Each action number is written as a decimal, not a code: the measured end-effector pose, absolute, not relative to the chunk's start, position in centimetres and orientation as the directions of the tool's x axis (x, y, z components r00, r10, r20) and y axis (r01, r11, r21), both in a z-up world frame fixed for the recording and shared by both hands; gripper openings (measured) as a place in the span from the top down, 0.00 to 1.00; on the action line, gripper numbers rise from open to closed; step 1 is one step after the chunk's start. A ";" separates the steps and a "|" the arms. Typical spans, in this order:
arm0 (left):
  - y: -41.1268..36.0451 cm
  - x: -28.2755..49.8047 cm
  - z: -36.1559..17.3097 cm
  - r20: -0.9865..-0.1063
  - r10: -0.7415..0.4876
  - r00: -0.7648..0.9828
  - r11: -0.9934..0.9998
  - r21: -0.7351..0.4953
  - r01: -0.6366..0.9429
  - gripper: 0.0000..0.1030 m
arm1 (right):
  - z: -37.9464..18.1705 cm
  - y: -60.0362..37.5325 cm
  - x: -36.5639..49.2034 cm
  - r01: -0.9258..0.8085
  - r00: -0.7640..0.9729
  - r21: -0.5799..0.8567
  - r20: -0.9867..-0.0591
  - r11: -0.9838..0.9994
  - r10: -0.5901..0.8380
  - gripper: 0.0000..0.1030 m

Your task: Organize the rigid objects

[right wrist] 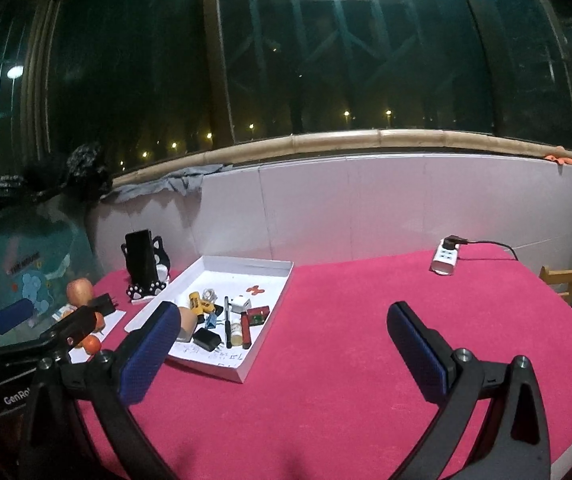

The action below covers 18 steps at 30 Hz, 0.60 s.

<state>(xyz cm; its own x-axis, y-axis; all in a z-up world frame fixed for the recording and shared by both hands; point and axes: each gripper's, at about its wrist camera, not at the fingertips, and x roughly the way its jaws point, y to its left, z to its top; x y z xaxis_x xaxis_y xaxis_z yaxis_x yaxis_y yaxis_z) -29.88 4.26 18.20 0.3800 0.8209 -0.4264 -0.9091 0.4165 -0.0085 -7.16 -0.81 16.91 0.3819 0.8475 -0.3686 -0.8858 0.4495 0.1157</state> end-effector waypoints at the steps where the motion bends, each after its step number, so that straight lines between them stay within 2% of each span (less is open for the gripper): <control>1: 4.2 -29.9 18.2 -0.428 0.818 0.383 0.420 -0.011 -0.908 0.00 | 16.9 -1.0 -7.1 -0.884 0.382 0.121 -0.370 0.451 0.847 0.00; 18: 3.8 -29.8 18.0 -0.436 0.811 0.391 0.429 -0.013 -0.903 0.00 | 16.0 -0.7 -7.2 -0.882 0.373 0.118 -0.416 0.456 0.829 0.00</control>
